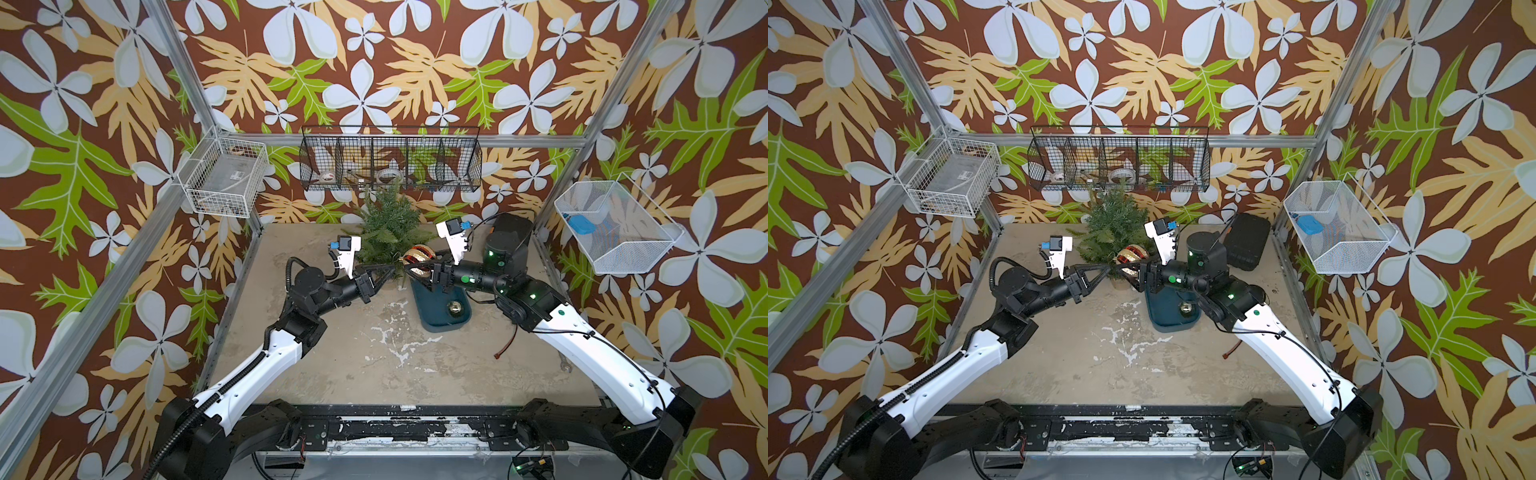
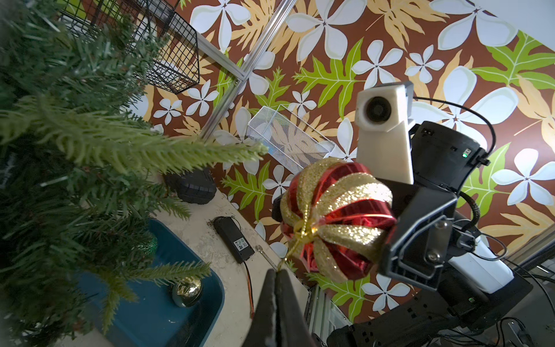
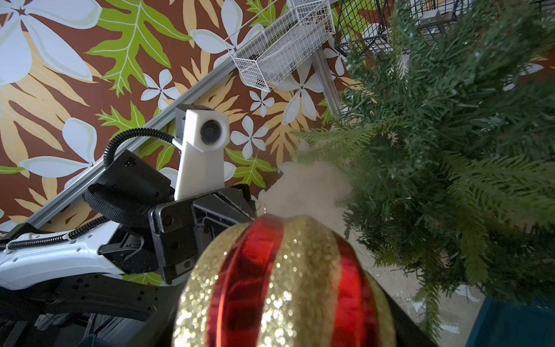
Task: Decorate the small christmas tree with ornaments
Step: Hang an ornament on the christmas tree.
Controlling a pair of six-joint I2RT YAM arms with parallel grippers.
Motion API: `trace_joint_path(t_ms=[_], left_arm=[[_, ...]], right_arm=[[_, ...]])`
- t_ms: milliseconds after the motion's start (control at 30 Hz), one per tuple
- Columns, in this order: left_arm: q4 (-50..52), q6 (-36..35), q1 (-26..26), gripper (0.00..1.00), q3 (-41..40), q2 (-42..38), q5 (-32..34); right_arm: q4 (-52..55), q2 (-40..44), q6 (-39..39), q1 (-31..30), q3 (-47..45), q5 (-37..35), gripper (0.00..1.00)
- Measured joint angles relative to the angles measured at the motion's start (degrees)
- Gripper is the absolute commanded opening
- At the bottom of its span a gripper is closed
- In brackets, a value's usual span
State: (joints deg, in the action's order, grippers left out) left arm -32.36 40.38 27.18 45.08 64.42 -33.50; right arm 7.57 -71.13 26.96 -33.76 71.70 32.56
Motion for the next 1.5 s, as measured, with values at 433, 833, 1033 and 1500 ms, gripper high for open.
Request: trace_joint_path(t_ms=[433,833,1033,1500], left_arm=[[2.49,-1.68,-1.22,0.0,5.31,3.67,-0.57],[2.97,-1.88,-1.9,0.0,7.69,5.77,-0.57],[2.93,-1.99,-2.01,0.0,7.91,5.75,-0.39],[2.89,-2.05,-2.64,0.0,8.35,6.71,-0.37]], right_arm=[[-0.33,-3.67,-0.24,1.88,4.09,-0.61,0.69],[-0.74,-6.34,-0.22,2.51,7.52,-0.61,0.68],[-0.74,-6.78,-0.22,2.51,8.09,-0.28,0.68],[-0.83,-8.31,-0.22,2.51,8.76,0.02,0.68]])
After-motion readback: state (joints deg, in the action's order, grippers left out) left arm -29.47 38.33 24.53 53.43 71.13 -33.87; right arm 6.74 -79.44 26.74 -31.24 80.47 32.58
